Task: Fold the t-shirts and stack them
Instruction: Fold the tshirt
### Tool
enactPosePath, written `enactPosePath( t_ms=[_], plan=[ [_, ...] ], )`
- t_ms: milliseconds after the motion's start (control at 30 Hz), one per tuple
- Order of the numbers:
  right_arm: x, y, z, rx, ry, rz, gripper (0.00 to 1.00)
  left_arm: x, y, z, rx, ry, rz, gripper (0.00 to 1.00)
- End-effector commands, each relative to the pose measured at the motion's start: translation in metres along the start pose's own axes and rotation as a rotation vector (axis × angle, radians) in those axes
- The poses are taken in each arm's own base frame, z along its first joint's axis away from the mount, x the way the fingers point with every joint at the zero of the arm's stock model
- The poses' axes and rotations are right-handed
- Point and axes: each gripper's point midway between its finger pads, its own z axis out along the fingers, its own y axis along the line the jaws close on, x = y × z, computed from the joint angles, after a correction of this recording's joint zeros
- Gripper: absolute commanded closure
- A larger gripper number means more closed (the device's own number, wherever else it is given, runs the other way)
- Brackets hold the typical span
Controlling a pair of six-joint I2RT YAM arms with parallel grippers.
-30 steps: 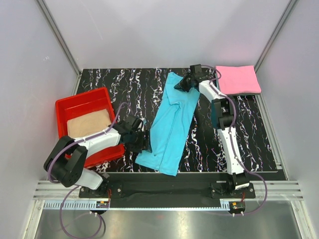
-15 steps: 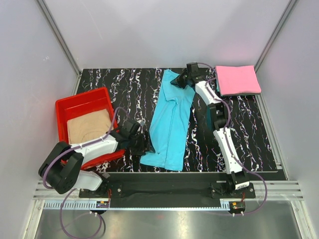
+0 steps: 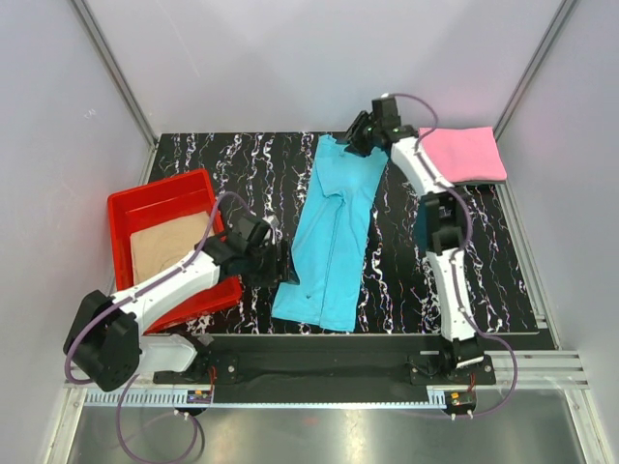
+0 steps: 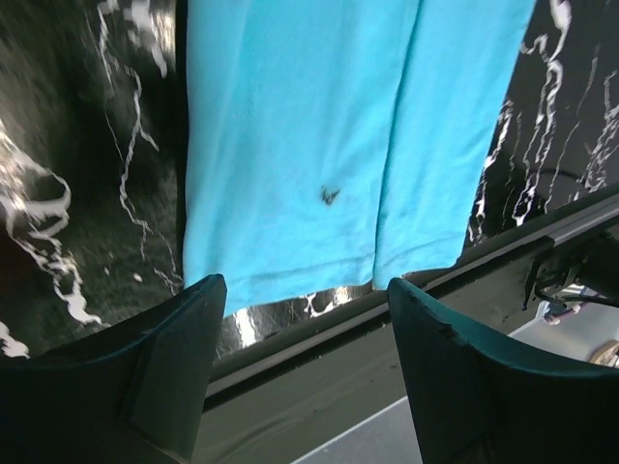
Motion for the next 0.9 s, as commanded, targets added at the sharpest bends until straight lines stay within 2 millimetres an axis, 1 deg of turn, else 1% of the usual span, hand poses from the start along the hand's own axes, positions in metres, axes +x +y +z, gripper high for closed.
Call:
enactPosePath(
  t_ms=[0, 33, 67, 100, 133, 167, 200, 233, 267, 300, 333, 367, 400, 433, 467, 500, 533, 567, 600, 633, 667, 700, 733, 800, 833, 867],
  plan=[
    [-0.021, 0.051, -0.113, 0.018, -0.06, -0.088, 0.51, -0.007, 0.008, -0.003, -0.015, -0.005, 0.063, 0.27],
    [-0.018, 0.063, -0.146, 0.023, -0.075, -0.098, 0.49, -0.009, 0.017, -0.001, -0.052, -0.015, 0.076, 0.27],
    [0.016, 0.027, -0.147, 0.127, 0.017, -0.083, 0.49, -0.009, 0.022, -0.001, -0.07, -0.021, 0.081, 0.27],
    [0.029, 0.017, -0.158, 0.167, 0.043, -0.093, 0.48, -0.01, 0.025, 0.0, -0.081, -0.029, 0.09, 0.28],
    [0.039, 0.024, -0.186, 0.173, 0.042, -0.104, 0.48, -0.009, 0.032, 0.002, -0.106, -0.032, 0.093, 0.28],
    [0.072, -0.01, -0.194, 0.269, 0.127, -0.089, 0.48, -0.009, 0.035, 0.003, -0.116, -0.033, 0.095, 0.28],
    [0.082, -0.023, -0.206, 0.326, 0.128, -0.103, 0.48, -0.008, 0.037, 0.004, -0.125, -0.029, 0.104, 0.28],
    [0.097, -0.032, -0.218, 0.363, 0.144, -0.109, 0.48, -0.009, 0.038, 0.006, -0.128, -0.023, 0.109, 0.28],
    [0.125, -0.047, -0.242, 0.401, 0.177, -0.115, 0.47, -0.009, 0.034, 0.007, -0.105, -0.019, 0.114, 0.28],
    [0.138, -0.055, -0.252, 0.423, 0.186, -0.081, 0.47, -0.008, 0.03, 0.008, -0.085, -0.014, 0.12, 0.28],
    [0.153, -0.062, -0.263, 0.433, 0.199, -0.058, 0.47, -0.003, 0.024, 0.008, -0.044, 0.008, 0.119, 0.28],
    [0.175, -0.076, -0.28, 0.432, 0.213, -0.042, 0.47, -0.004, 0.021, 0.009, -0.027, 0.003, 0.119, 0.28],
    [0.193, -0.075, -0.287, 0.417, 0.225, -0.005, 0.47, -0.004, 0.019, 0.009, -0.017, -0.002, 0.115, 0.28],
    [0.213, -0.087, -0.299, 0.416, 0.232, 0.013, 0.47, 0.001, 0.018, 0.009, 0.002, 0.007, 0.113, 0.28],
    [0.224, -0.09, -0.303, 0.408, 0.243, 0.025, 0.47, 0.0, 0.018, 0.01, 0.008, -0.002, 0.113, 0.28],
    [0.24, -0.088, -0.306, 0.395, 0.264, 0.044, 0.48, 0.004, 0.022, 0.011, -0.003, 0.005, 0.108, 0.28],
    [0.253, -0.091, -0.309, 0.394, 0.283, 0.045, 0.49, 0.005, 0.025, 0.012, -0.011, 0.009, 0.105, 0.28],
    [0.266, -0.1, -0.311, 0.4, 0.305, 0.047, 0.5, 0.005, 0.032, 0.013, -0.05, 0.002, 0.102, 0.29],
    [0.275, -0.102, -0.311, 0.402, 0.322, 0.05, 0.51, 0.005, 0.036, 0.014, -0.07, 0.001, 0.1, 0.3],
    [0.29, -0.105, -0.309, 0.395, 0.356, 0.021, 0.53, 0.006, 0.041, 0.015, -0.085, 0.0, 0.098, 0.3],
    [0.297, -0.105, -0.307, 0.385, 0.377, 0.009, 0.55, 0.007, 0.04, 0.016, -0.079, -0.001, 0.096, 0.3],
    [0.305, -0.103, -0.307, 0.373, 0.409, 0.008, 0.59, 0.008, 0.038, 0.016, -0.069, -0.002, 0.087, 0.3],
    [0.311, -0.1, -0.301, 0.336, 0.423, -0.003, 0.72, 0.008, 0.035, 0.015, -0.052, -0.003, 0.084, 0.3],
    [0.319, -0.091, -0.299, 0.279, 0.464, -0.006, 0.83, 0.005, 0.026, 0.013, -0.011, -0.02, 0.083, 0.31],
    [0.322, -0.09, -0.294, 0.263, 0.473, -0.006, 0.91, 0.006, 0.022, 0.011, 0.015, -0.02, 0.082, 0.31],
    [0.324, -0.088, -0.292, 0.246, 0.483, -0.007, 0.94, 0.005, 0.019, 0.01, 0.029, -0.024, 0.082, 0.31]
  ],
)
